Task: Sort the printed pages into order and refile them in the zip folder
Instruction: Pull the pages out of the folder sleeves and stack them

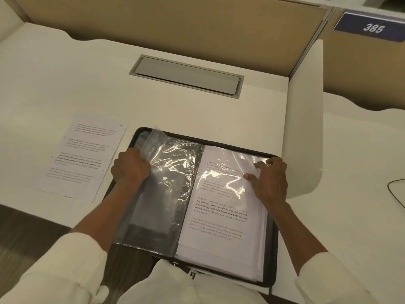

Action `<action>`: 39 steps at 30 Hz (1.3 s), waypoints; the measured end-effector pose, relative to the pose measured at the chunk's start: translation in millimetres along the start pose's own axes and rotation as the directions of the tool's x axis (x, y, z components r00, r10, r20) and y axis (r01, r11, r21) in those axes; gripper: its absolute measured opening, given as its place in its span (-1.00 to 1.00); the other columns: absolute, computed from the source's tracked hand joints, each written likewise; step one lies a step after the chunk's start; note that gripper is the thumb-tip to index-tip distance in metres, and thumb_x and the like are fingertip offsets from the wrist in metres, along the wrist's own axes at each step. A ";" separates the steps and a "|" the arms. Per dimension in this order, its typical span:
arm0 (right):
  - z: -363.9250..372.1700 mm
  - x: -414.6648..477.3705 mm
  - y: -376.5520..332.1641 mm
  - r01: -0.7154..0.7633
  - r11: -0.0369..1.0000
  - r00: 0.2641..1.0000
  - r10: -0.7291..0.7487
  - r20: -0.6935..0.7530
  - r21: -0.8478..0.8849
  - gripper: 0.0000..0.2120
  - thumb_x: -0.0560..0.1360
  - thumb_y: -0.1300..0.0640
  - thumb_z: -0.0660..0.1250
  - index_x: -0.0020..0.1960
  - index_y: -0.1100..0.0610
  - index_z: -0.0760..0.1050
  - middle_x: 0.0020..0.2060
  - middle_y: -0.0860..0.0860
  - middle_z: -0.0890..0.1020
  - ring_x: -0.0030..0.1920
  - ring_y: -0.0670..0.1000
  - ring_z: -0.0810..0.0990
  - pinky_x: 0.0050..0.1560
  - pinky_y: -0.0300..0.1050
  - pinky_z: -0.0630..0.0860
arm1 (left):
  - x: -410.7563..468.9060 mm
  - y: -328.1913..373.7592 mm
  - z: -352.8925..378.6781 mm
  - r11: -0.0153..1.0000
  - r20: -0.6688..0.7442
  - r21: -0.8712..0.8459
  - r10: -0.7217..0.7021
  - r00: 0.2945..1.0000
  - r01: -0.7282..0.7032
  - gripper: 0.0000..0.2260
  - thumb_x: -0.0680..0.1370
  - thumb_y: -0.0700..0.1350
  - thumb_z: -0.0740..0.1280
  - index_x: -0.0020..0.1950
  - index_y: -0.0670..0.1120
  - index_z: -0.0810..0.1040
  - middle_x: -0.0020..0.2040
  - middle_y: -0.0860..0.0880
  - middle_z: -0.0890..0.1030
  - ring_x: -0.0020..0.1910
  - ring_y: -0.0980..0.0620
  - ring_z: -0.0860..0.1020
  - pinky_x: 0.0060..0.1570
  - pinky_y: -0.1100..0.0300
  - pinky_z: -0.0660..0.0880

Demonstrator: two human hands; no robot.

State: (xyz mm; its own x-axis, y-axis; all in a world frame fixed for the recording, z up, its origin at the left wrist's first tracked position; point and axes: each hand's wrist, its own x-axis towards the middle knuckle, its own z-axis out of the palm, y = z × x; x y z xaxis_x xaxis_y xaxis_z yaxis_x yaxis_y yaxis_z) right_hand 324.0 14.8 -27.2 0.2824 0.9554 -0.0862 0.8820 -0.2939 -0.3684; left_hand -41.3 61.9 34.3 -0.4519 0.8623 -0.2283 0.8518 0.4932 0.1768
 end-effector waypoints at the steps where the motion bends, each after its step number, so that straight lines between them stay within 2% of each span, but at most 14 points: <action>1: -1.7 -0.7 -2.2 0.002 1.000 1.000 -0.002 -0.009 0.030 -0.57 0.43 -0.09 0.61 0.20 0.10 0.65 0.21 0.08 0.43 0.31 0.14 0.40 0.03 0.11 0.61 | -1.1 -0.4 3.1 1.000 -0.005 -0.004 -0.003 1.000 0.003 -0.85 0.57 -0.14 0.42 0.08 -0.19 0.62 -0.25 -0.06 0.47 -0.20 -0.14 0.51 -0.17 0.02 0.46; 4: -13.8 0.2 -15.1 -0.074 0.960 0.997 0.068 0.030 0.271 -0.57 0.42 0.00 0.64 0.17 0.06 0.54 0.12 0.00 0.48 0.15 0.06 0.53 -0.02 -0.03 0.55 | -5.2 -0.6 13.7 0.994 -0.086 -0.109 0.001 0.996 -0.010 -0.62 0.54 -0.19 0.45 0.29 -0.28 0.45 0.11 -0.24 0.58 0.11 -0.26 0.57 -0.01 -0.13 0.55; 6: -25.9 4.5 -24.9 -0.166 0.866 0.986 0.147 0.077 0.473 -0.54 0.41 0.04 0.65 0.18 0.03 0.49 0.07 -0.03 0.56 0.02 0.01 0.59 -0.08 -0.09 0.56 | -9.2 2.1 21.8 0.995 -0.164 -0.051 0.073 0.984 -0.083 -0.55 0.52 -0.19 0.46 0.33 -0.30 0.42 0.22 -0.28 0.55 0.22 -0.27 0.51 0.15 -0.17 0.53; 10: -47.3 16.3 -34.4 -0.186 0.770 0.982 0.142 0.121 0.610 -0.69 0.46 0.14 0.61 0.13 -0.01 0.59 -0.01 -0.05 0.68 -0.06 0.05 0.69 -0.06 0.06 0.70 | -24.4 23.3 36.5 0.983 -0.266 0.021 0.183 0.946 -0.184 -0.39 0.50 -0.04 0.50 0.43 -0.26 0.36 0.35 -0.26 0.47 0.33 -0.26 0.43 0.32 -0.15 0.43; 14: -56.6 28.1 -40.0 -0.105 0.844 0.989 0.032 0.145 0.526 -0.92 0.52 0.10 0.54 -0.02 -0.04 0.69 -0.09 -0.13 0.71 -0.04 -0.04 0.68 0.02 0.02 0.65 | -43.5 51.9 47.3 0.934 -0.331 0.007 0.340 0.880 -0.358 -0.68 0.53 -0.08 0.49 0.25 -0.13 0.58 0.40 -0.19 0.45 0.44 -0.22 0.36 0.43 -0.13 0.38; 17: -62.2 29.6 -47.2 -0.080 0.868 0.967 -0.051 0.248 0.490 -0.96 0.57 0.03 0.49 -0.02 -0.08 0.72 -0.12 -0.18 0.74 -0.01 -0.10 0.69 0.07 0.00 0.61 | -65.4 77.7 46.0 0.869 -0.261 -0.161 0.420 0.869 -0.469 -0.90 0.61 -0.03 0.43 0.03 -0.05 0.64 0.11 -0.04 0.64 0.12 -0.03 0.55 0.14 0.01 0.56; 19: -64.5 27.1 -51.2 -0.040 0.880 0.949 -0.115 0.294 0.472 -0.93 0.58 0.05 0.47 0.00 -0.05 0.75 -0.13 -0.17 0.74 -0.04 -0.12 0.68 0.02 -0.05 0.58 | -77.2 95.6 46.6 0.854 -0.054 -0.383 0.359 0.932 -0.351 -0.74 0.64 0.17 0.38 -0.11 0.02 0.62 -0.19 0.08 0.68 -0.18 0.08 0.64 -0.03 0.02 0.63; 21: -67.1 23.2 -56.1 0.011 0.896 0.932 -0.169 0.319 0.444 -0.91 0.58 0.07 0.46 -0.01 -0.04 0.75 -0.15 -0.18 0.74 -0.05 -0.11 0.69 0.00 -0.05 0.61 | -86.6 112.6 44.5 0.814 0.167 -0.553 0.315 0.934 -0.176 -0.54 0.61 0.35 0.31 -0.16 -0.02 0.65 -0.32 0.07 0.70 -0.31 0.05 0.69 -0.09 -0.03 0.68; 23: -68.2 21.1 -57.8 0.056 0.908 0.925 -0.203 0.320 0.414 -0.93 0.55 0.08 0.49 -0.05 -0.05 0.75 -0.19 -0.19 0.74 -0.09 -0.11 0.70 -0.01 0.00 0.67 | -93.2 127.1 37.4 0.699 0.408 -0.707 0.282 0.868 0.105 -0.41 0.61 0.38 0.27 -0.09 -0.15 0.68 -0.28 -0.04 0.74 -0.29 -0.04 0.73 -0.12 -0.07 0.72; 25: -70.9 19.6 -57.9 0.089 0.917 0.923 -0.222 0.313 0.389 -0.96 0.52 0.10 0.54 -0.09 -0.03 0.74 -0.25 -0.17 0.72 -0.17 -0.12 0.70 -0.06 -0.05 0.66 | -96.8 137.0 30.1 0.603 0.571 -0.732 0.286 0.769 0.319 -0.36 0.63 0.36 0.25 -0.01 -0.25 0.68 -0.20 -0.16 0.75 -0.27 -0.10 0.72 -0.20 0.02 0.68; 30: -76.6 18.8 -57.5 0.096 0.932 0.938 -0.202 0.281 0.349 -0.84 0.41 0.08 0.65 -0.11 -0.01 0.68 -0.28 -0.13 0.70 -0.24 -0.13 0.66 -0.18 -0.16 0.57 | -97.6 146.2 27.5 0.576 0.631 -0.711 0.269 0.728 0.403 -0.65 0.69 0.03 0.33 0.03 -0.27 0.68 -0.13 -0.21 0.76 -0.27 -0.08 0.69 -0.23 0.09 0.64; 33: -79.6 20.9 -58.3 0.069 0.925 0.927 -0.197 0.318 0.374 -0.62 0.37 0.05 0.68 0.10 -0.07 0.60 -0.18 -0.12 0.71 -0.20 -0.09 0.67 -0.21 -0.13 0.55 | -100.9 147.6 26.6 0.526 0.648 -0.716 0.255 0.718 0.459 -0.83 0.63 -0.21 0.32 0.01 -0.26 0.68 -0.07 -0.28 0.74 -0.25 -0.12 0.66 -0.25 0.10 0.61; 36: -84.0 27.0 -61.4 0.174 0.926 0.883 -0.297 0.362 0.336 -0.51 0.42 0.05 0.64 0.26 -0.18 0.54 0.08 -0.13 0.67 -0.07 -0.08 0.68 -0.03 -0.08 0.62 | -103.4 149.1 34.6 0.548 0.619 -0.716 0.209 0.757 0.433 -0.82 0.59 -0.21 0.31 0.02 -0.26 0.68 -0.16 -0.22 0.75 -0.30 -0.07 0.68 -0.29 0.13 0.61; 39: -85.6 36.5 -68.3 0.243 0.927 0.831 -0.350 0.432 0.284 -0.65 0.50 0.02 0.58 0.24 -0.18 0.64 0.22 -0.11 0.62 0.10 -0.07 0.65 0.13 -0.06 0.57 | -106.7 151.0 40.8 0.557 0.590 -0.722 0.185 0.786 0.411 -0.82 0.60 -0.16 0.33 -0.01 -0.24 0.68 -0.23 -0.15 0.75 -0.30 -0.07 0.71 -0.31 0.13 0.61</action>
State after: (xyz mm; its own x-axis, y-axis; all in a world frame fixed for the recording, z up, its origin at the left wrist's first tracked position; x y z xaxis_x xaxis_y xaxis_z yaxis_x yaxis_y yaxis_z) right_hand 306.4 67.4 74.0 -0.2368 0.9092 -0.3425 0.7792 -0.0329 -0.6259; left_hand 146.3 39.7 46.4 -0.0409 0.7014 -0.7116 0.0971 0.7116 0.6959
